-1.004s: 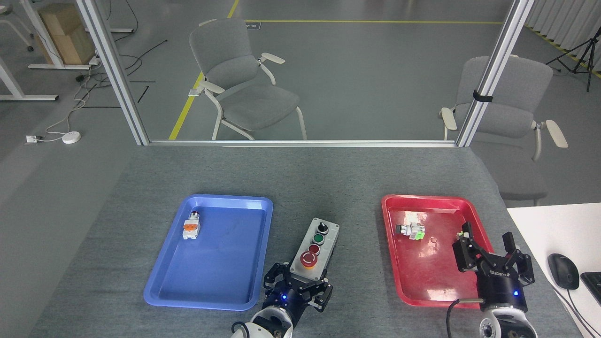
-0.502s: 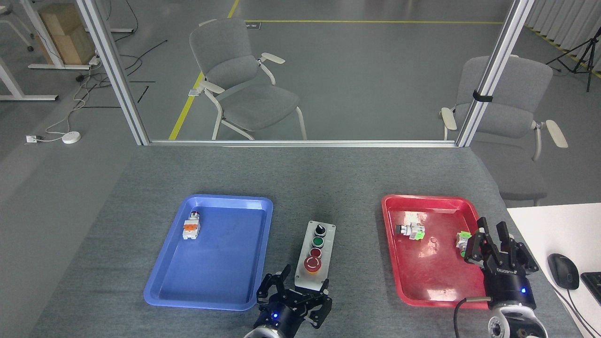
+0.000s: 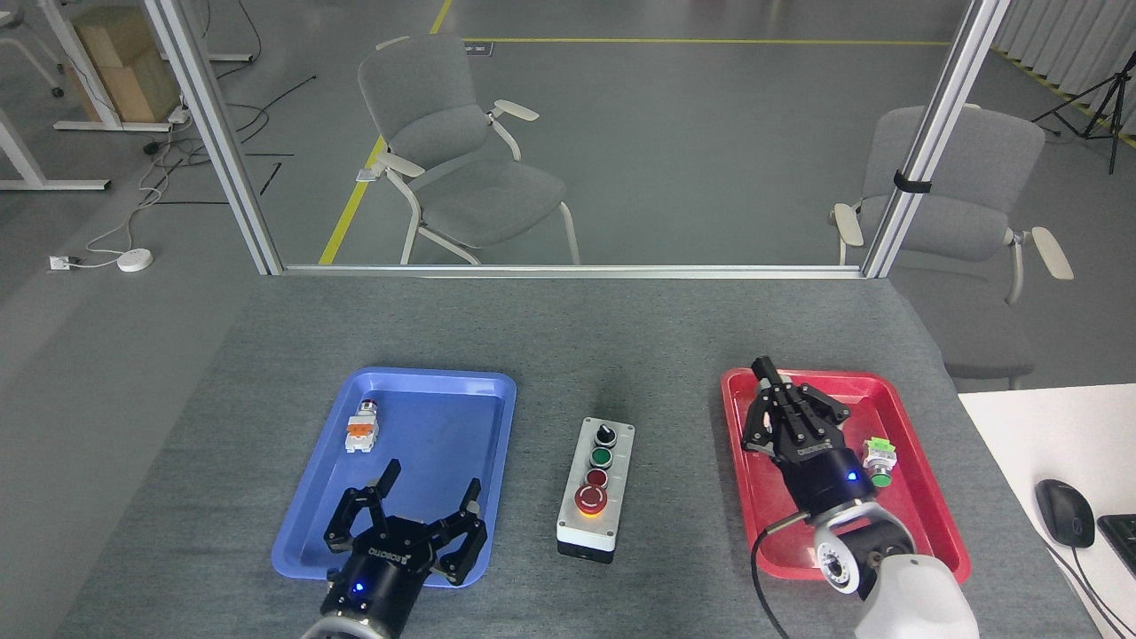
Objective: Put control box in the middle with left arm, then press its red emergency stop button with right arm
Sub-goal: 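Move the right gripper onto the control box and press its red button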
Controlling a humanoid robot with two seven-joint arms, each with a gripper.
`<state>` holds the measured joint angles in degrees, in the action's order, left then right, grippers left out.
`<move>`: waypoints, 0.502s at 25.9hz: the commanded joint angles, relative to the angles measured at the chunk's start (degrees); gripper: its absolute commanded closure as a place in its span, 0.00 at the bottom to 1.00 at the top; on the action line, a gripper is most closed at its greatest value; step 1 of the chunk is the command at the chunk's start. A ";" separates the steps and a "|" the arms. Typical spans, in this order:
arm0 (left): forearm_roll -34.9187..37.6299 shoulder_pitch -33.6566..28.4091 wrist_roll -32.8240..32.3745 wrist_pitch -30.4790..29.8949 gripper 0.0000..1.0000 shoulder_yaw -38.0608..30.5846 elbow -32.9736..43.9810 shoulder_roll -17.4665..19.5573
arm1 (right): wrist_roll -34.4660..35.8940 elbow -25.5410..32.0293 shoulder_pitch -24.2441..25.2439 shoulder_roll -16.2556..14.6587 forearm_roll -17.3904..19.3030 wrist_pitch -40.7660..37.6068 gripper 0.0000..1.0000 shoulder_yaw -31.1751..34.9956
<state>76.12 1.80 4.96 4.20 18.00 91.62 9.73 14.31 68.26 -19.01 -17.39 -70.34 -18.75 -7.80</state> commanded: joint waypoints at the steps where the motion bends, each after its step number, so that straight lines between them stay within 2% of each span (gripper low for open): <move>1: -1.58 3.03 0.05 -2.35 0.01 -8.07 -0.48 -0.33 | -0.16 -2.61 -2.52 0.60 0.03 0.12 1.00 -11.88; 6: -6.51 8.13 0.05 -2.53 0.01 -10.09 -3.82 -0.50 | -4.12 -3.22 -2.08 2.89 0.03 -0.23 1.00 -16.37; 9: -7.21 8.84 0.22 -2.62 0.01 -10.97 -4.88 -0.50 | -7.64 -4.28 -1.91 3.86 -0.06 -0.23 1.00 -17.77; 13: -7.21 8.75 0.49 -2.62 0.01 -11.15 -5.67 -0.33 | -7.90 -7.00 -1.91 5.53 0.03 -0.23 1.00 -18.74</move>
<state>69.12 10.35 5.28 1.56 7.15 86.77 9.30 7.03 62.88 -20.95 -13.05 -70.35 -18.97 -25.72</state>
